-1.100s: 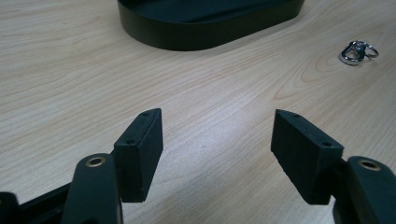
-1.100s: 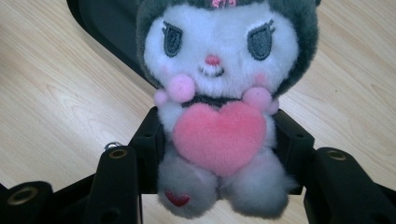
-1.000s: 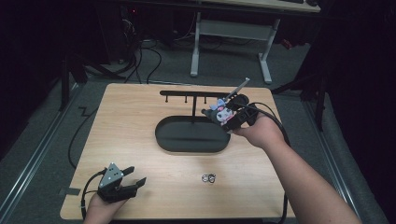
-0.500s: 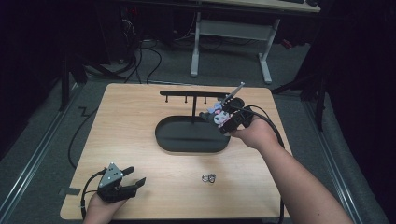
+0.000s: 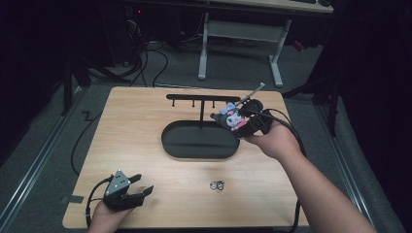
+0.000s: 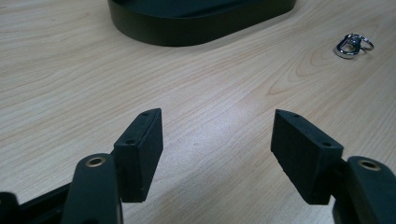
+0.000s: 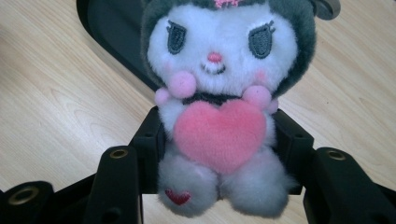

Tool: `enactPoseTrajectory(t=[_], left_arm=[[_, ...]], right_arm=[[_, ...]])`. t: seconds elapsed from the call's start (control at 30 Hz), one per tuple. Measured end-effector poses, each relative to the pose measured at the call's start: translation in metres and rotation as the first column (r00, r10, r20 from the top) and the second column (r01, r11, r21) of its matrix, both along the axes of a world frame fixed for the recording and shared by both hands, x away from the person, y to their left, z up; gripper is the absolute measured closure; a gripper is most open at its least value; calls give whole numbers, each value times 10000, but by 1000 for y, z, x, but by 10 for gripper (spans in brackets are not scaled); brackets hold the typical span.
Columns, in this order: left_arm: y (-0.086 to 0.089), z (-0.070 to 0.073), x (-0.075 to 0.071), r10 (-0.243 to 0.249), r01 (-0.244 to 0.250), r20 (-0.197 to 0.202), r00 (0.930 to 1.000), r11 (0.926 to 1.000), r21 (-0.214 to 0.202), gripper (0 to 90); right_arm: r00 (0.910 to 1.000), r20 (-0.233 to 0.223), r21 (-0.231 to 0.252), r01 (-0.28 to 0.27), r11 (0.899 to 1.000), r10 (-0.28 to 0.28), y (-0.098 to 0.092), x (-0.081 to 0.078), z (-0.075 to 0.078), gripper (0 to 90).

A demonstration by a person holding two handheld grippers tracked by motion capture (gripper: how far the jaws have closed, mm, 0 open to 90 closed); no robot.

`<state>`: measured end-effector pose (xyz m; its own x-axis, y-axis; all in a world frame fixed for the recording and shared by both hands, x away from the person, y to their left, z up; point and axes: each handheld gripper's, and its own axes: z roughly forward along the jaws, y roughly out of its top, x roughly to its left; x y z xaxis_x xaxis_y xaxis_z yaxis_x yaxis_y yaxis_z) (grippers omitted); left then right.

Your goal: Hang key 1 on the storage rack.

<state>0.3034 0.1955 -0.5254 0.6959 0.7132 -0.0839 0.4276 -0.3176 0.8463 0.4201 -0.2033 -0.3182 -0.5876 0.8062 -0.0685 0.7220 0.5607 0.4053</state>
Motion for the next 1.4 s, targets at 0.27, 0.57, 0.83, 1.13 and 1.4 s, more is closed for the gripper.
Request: enactPoseTrajectory(t=[0.27, 0.57, 0.83, 1.13, 1.4], left_arm=[[0, -1, 1, 8, -8, -35, 10000, 10000, 13, 349], [3, -1, 1, 61, -61, -47, 10000, 10000, -69, 349], [2, -1, 1, 32, -32, -43, 10000, 10000, -33, 349], [2, -1, 1, -19, 19, -98, 10000, 10000, 10, 349], [2, -2, 1, -56, 56, -151, 9999, 10000, 1, 348]], right_arm=[[10000, 48, -297, -80, 9995, 82, 3, 8, -10, 485], [9995, -301, -272, -12, 9996, 4, 9, 21, -34, 485], [9988, -435, -123, 236, 9996, -242, 5, 23, -44, 485], [9973, -532, -38, 503, 9987, -505, -2, 31, -59, 482], [9908, -837, 812, 1129, 9903, -1061, -13, 35, -74, 474]])
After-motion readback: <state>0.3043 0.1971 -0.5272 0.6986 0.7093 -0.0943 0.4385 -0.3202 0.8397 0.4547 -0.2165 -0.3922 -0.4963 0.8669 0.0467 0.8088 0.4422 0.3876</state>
